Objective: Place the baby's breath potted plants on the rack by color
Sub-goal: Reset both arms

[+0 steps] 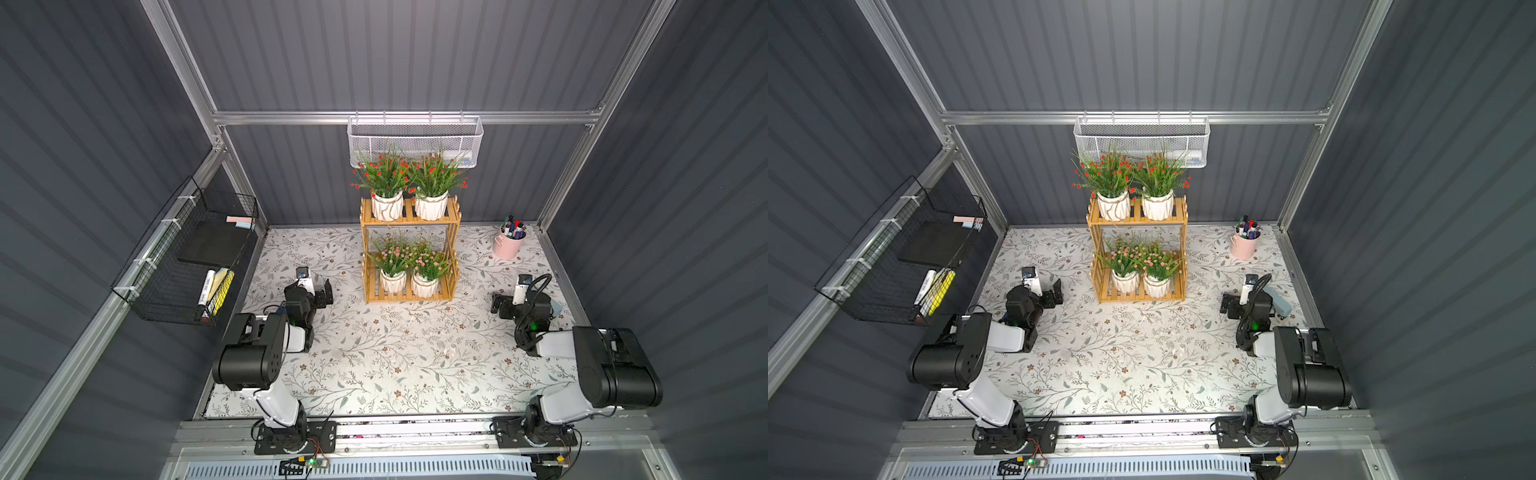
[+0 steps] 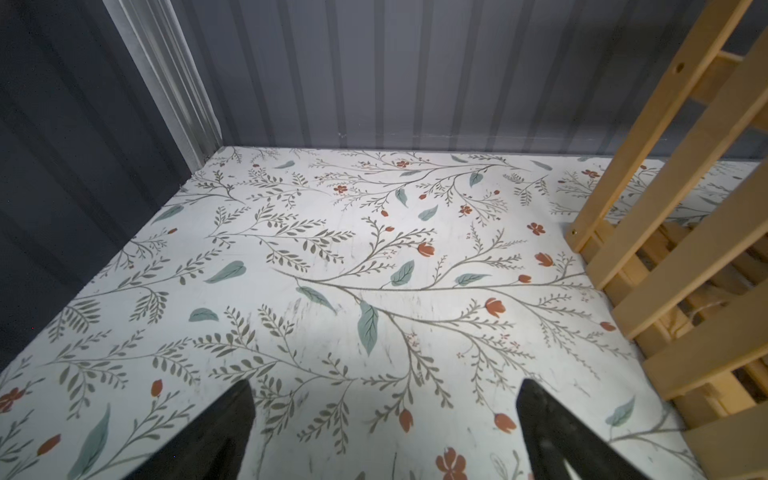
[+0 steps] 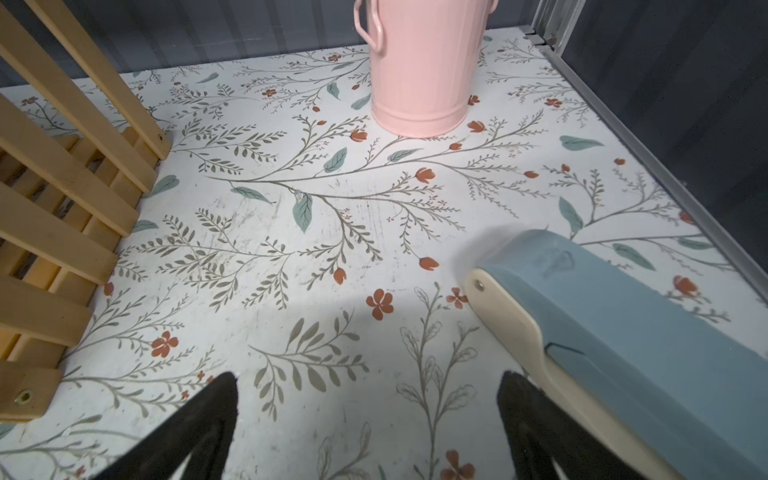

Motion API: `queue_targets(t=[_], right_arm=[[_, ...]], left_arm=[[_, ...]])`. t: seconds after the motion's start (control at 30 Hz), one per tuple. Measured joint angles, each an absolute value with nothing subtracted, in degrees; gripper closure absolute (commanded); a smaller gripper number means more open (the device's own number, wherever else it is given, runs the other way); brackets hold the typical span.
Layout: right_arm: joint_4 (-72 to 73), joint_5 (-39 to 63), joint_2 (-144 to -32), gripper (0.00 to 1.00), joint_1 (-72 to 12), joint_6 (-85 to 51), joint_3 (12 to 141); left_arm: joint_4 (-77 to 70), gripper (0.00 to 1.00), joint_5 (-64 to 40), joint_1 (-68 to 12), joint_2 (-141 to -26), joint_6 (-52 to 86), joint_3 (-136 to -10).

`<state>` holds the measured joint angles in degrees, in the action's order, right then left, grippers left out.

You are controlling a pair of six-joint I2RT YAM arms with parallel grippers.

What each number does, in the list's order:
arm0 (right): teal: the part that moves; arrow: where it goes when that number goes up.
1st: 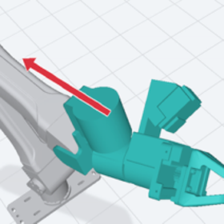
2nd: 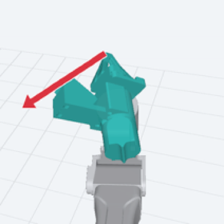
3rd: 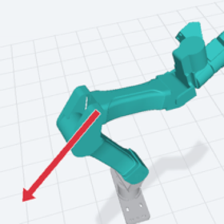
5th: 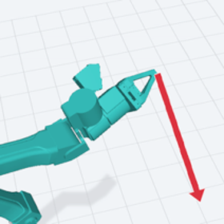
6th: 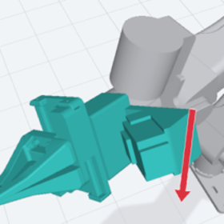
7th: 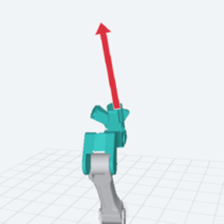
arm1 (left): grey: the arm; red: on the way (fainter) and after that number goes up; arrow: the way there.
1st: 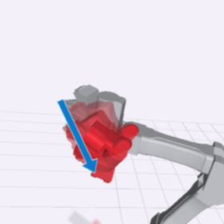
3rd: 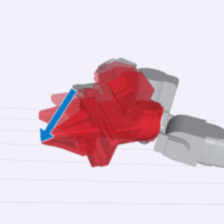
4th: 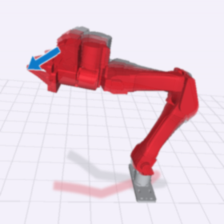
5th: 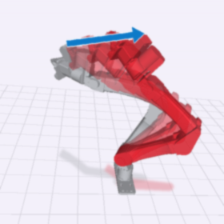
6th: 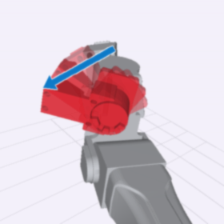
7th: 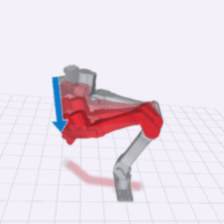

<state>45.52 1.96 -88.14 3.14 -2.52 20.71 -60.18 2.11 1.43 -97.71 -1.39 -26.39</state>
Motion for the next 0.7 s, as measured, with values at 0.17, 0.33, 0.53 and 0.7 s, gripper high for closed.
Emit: queue_targets(t=[0.17,0.33,0.53,0.7], right_arm=[[45.12,6.11,-87.83,0.01,3.05,-1.65,23.07],[45.19,7.57,-87.74,0.01,3.01,-1.04,23.51],[44.95,7.77,-87.74,0.01,3.01,-0.97,23.51],[44.91,7.75,-87.74,0.01,2.98,-0.97,23.51]], left_arm=[[-61.41,0.01,3.31,1.74,-97.78,-0.47,-26.68],[-61.69,0.01,4.99,1.74,-97.78,0.43,-26.70],[-61.69,0.01,5.52,1.74,-97.78,0.82,-26.70],[-61.69,0.01,5.58,1.74,-97.78,0.84,-26.70]])
